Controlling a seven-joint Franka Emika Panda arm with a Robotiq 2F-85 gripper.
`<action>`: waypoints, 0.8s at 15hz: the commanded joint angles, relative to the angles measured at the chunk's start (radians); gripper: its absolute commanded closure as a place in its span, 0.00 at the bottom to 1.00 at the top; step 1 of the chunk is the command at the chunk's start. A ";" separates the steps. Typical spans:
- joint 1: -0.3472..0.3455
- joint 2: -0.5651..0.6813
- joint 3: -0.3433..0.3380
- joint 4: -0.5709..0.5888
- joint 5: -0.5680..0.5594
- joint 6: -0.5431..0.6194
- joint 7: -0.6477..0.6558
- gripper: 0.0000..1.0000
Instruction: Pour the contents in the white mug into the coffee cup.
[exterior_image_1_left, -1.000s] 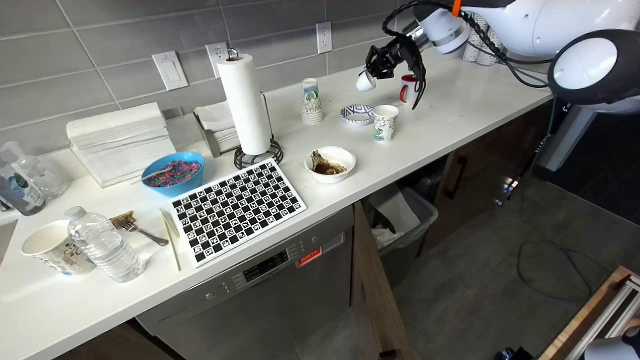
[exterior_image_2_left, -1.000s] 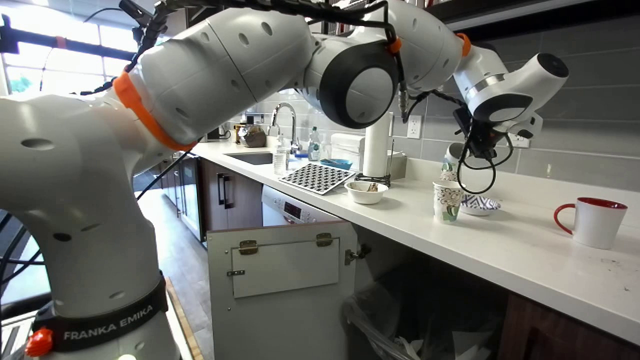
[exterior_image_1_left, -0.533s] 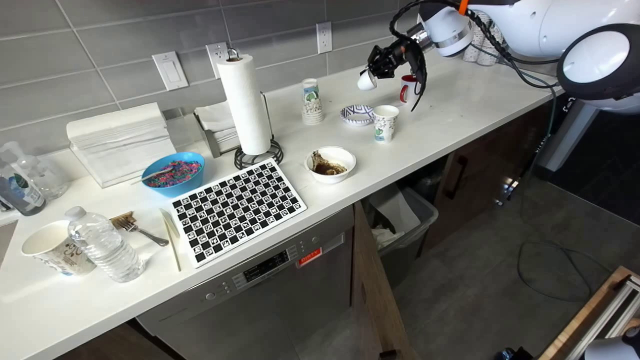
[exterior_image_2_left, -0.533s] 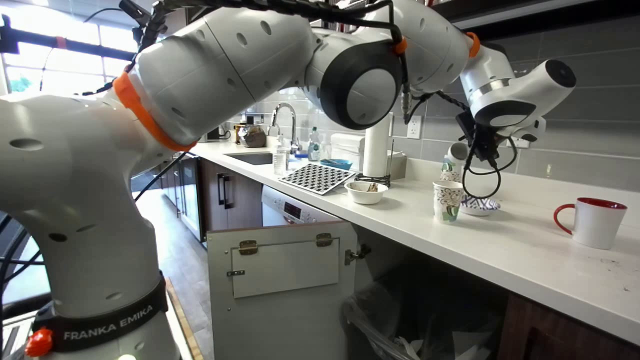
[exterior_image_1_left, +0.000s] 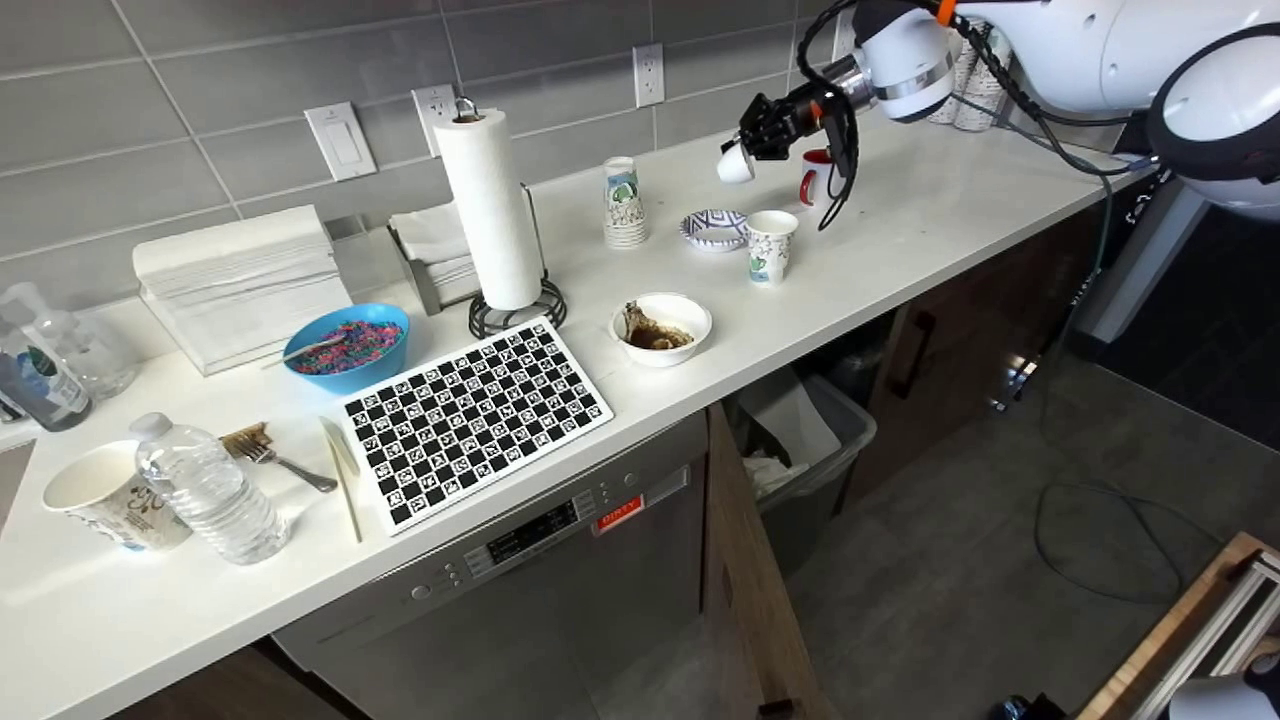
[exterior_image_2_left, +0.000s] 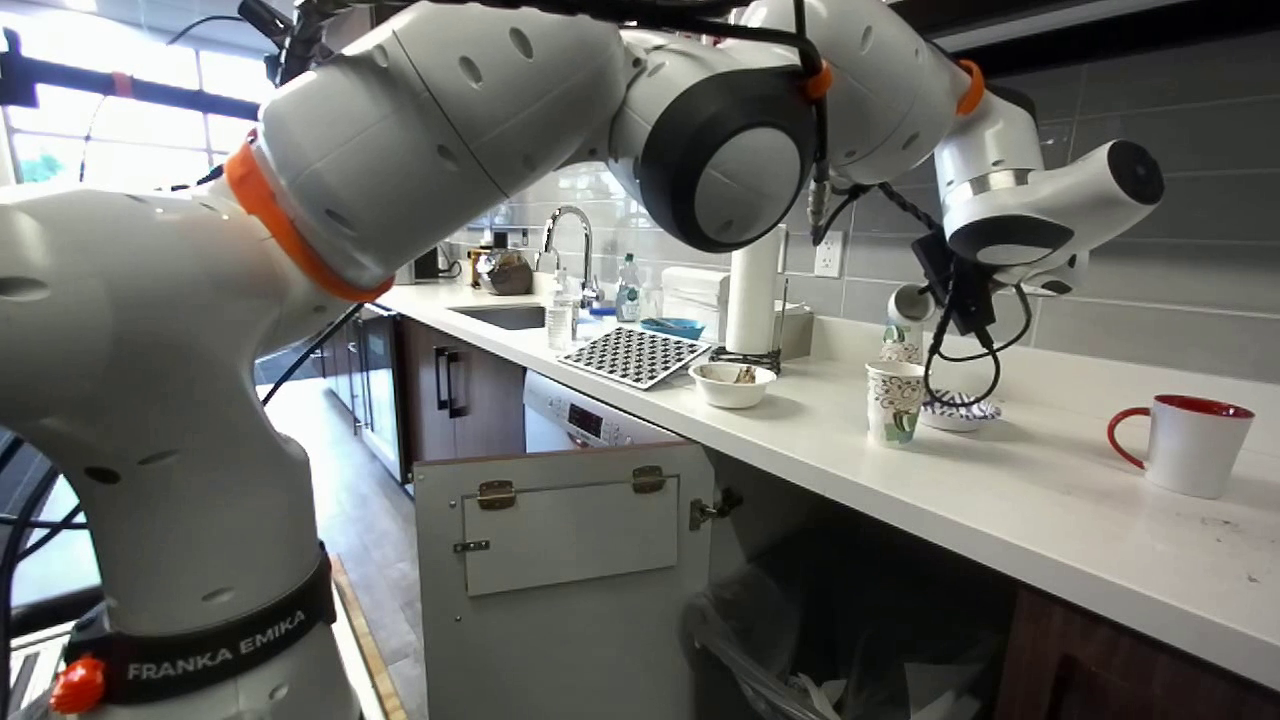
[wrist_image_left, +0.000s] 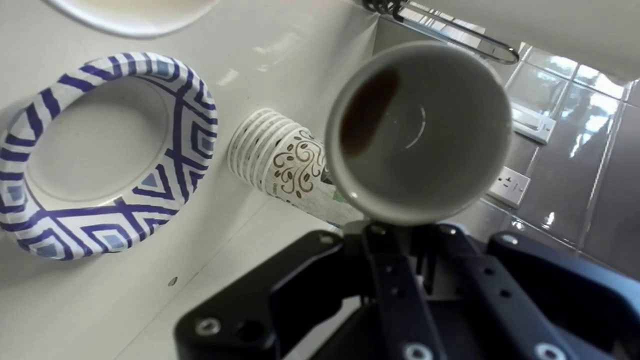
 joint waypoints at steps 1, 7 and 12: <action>-0.059 -0.049 0.045 -0.108 0.047 -0.005 -0.076 0.97; -0.108 -0.067 0.090 -0.177 0.062 -0.005 -0.132 0.97; -0.149 -0.070 0.131 -0.210 0.086 -0.006 -0.167 0.97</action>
